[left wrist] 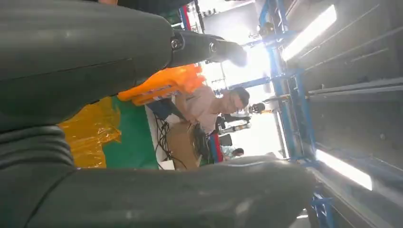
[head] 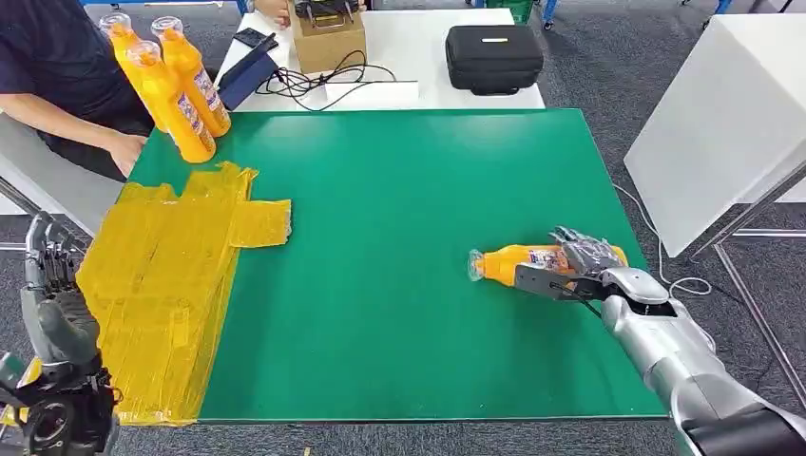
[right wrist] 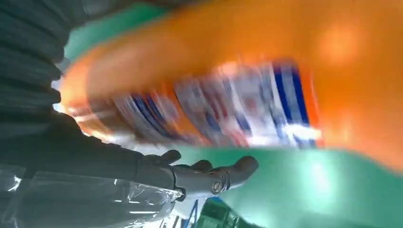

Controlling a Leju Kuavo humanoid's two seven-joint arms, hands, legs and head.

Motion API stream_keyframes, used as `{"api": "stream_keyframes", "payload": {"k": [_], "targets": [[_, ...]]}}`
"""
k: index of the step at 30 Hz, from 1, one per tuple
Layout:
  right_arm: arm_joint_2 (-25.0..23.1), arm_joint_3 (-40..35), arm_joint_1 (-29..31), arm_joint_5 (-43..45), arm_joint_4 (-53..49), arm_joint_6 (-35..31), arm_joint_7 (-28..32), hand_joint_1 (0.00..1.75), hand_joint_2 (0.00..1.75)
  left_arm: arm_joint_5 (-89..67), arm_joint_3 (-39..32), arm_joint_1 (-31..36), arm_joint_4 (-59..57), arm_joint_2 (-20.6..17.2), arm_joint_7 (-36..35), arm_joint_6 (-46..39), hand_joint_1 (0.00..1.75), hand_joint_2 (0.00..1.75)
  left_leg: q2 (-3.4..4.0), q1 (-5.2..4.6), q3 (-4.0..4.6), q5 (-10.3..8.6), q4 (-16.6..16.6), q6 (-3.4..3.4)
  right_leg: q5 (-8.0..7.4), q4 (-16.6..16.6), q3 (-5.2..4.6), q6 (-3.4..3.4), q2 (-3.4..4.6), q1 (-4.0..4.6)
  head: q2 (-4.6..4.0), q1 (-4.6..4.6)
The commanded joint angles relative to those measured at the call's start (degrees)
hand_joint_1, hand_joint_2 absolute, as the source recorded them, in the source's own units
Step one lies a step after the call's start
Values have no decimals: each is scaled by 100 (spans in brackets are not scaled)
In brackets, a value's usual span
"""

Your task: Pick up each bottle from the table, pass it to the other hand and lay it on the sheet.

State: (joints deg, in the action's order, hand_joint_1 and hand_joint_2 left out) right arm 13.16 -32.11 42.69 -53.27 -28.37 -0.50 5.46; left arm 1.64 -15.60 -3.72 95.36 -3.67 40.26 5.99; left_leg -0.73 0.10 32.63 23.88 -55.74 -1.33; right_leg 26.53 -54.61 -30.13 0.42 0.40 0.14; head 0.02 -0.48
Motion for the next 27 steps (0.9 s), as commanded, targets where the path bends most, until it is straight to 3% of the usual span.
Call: {"api": "stream_keyframes", "payload": {"k": [1,15,18,21,23,27], "targets": [[-69,-255,247,35,635,72,97,175,175,3,-221,33,-16,247,-26,32,0,0,10,4,-26,13,0,4,7,10,29,9,0,4,0,0],[249,-239,-4,111,444,130,203,175,175,51,-226,-34,-6,255,-26,127,0,0,-10,4,-17,2,3,2,3,11,23,5,-15,3,0,0],[259,190,-311,831,112,205,643,175,175,77,-36,5,-778,214,-33,331,0,0,-18,6,-31,5,6,3,6,20,40,9,-26,5,0,0],[268,168,-364,872,-22,235,621,175,175,118,35,27,-845,216,-26,280,0,0,-20,1,-42,1,19,3,4,28,49,8,-26,0,0,0],[213,448,-485,1550,-465,373,1033,175,175,390,246,-50,-925,195,-198,520,0,0,-14,0,-33,2,11,2,4,17,38,5,-19,-4,0,-2],[233,444,-529,1770,-756,512,935,175,175,480,315,-106,-892,230,-195,518,0,0,5,0,-35,5,10,3,4,16,35,5,-11,-2,0,0]]}}
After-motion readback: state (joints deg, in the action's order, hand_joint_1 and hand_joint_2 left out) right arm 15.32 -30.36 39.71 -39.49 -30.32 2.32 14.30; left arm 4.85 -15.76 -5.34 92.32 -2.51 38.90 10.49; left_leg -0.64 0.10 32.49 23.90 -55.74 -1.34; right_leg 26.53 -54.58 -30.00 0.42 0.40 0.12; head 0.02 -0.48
